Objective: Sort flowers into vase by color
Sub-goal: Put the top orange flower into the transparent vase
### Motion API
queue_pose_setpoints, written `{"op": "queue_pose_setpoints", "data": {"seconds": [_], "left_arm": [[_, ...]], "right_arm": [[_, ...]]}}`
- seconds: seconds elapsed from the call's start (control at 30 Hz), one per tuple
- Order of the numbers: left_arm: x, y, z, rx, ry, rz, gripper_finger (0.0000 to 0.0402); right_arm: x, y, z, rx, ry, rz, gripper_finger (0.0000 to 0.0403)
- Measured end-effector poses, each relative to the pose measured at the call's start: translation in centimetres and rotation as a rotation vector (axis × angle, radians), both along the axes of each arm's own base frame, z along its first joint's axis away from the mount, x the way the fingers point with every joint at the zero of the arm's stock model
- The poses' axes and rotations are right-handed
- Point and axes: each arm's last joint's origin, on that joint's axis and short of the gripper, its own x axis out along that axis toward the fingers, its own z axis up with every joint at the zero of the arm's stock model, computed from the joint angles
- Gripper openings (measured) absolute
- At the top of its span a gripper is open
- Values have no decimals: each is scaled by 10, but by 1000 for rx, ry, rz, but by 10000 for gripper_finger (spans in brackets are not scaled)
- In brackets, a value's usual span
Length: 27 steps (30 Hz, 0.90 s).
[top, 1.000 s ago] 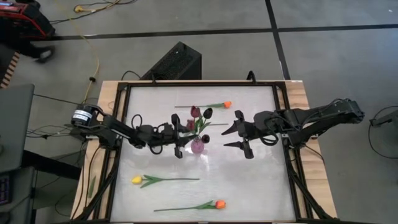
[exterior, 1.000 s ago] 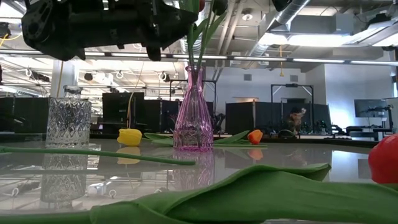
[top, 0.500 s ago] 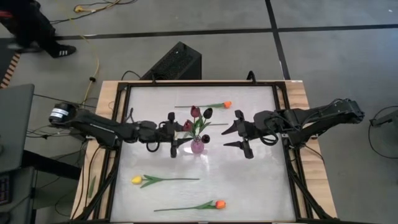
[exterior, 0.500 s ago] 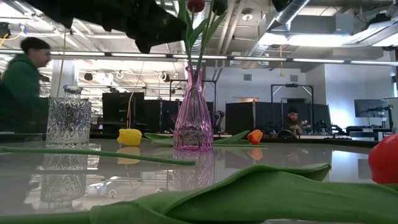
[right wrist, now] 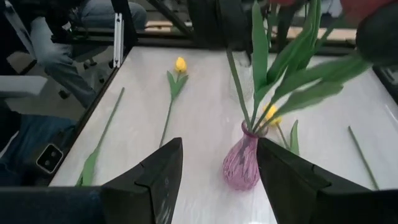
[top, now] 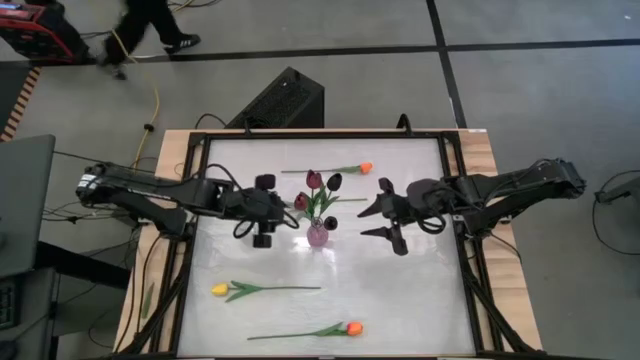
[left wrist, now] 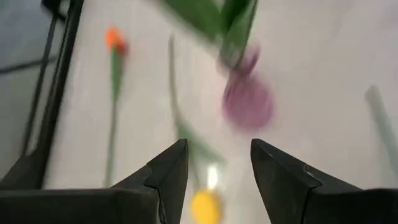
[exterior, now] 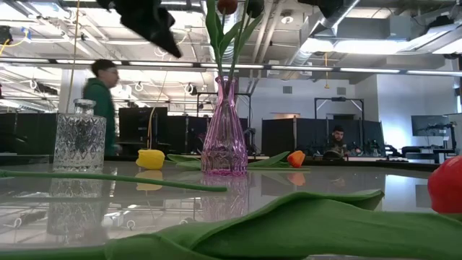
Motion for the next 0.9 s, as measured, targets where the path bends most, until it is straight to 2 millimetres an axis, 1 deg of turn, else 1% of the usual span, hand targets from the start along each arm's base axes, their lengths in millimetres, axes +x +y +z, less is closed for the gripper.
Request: {"op": "queue_pose_setpoints", "data": {"seconds": [0.07, 0.17, 0.27, 0.33, 0.4, 0.5, 0.63, 0.7, 0.8, 0.9], "left_arm": [[-7, 2, 1, 48, 80, 31, 165], [-15, 10, 0, 134, 150, 96, 165], [-17, 22, -2, 148, 185, 148, 165], [-16, 33, -8, 148, 188, 157, 165], [-15, 48, -16, 142, 183, 160, 165], [-14, 74, -27, 117, 145, 176, 165], [-14, 108, -36, 72, 61, 182, 165], [-14, 125, -40, 54, 25, 181, 165], [-11, 148, -52, 34, 19, 165, 165], [-2, 165, -67, 45, 23, 130, 165]], "right_arm": [[-1, 0, -1, -2, 17, -1, 230], [-2, 0, -3, -5, 36, -1, 230], [-2, 0, -5, -15, 52, 3, 230], [-3, -1, -5, -21, 62, 5, 230], [-3, -1, -7, -38, 69, 12, 230], [-4, -1, -14, -53, 88, 18, 230], [-4, -1, -23, -31, 106, 4, 230], [-4, -1, -32, -28, 123, 0, 230], [-5, -1, -41, -17, 141, -9, 230], [-4, -1, -49, -9, 134, -15, 230]]}}
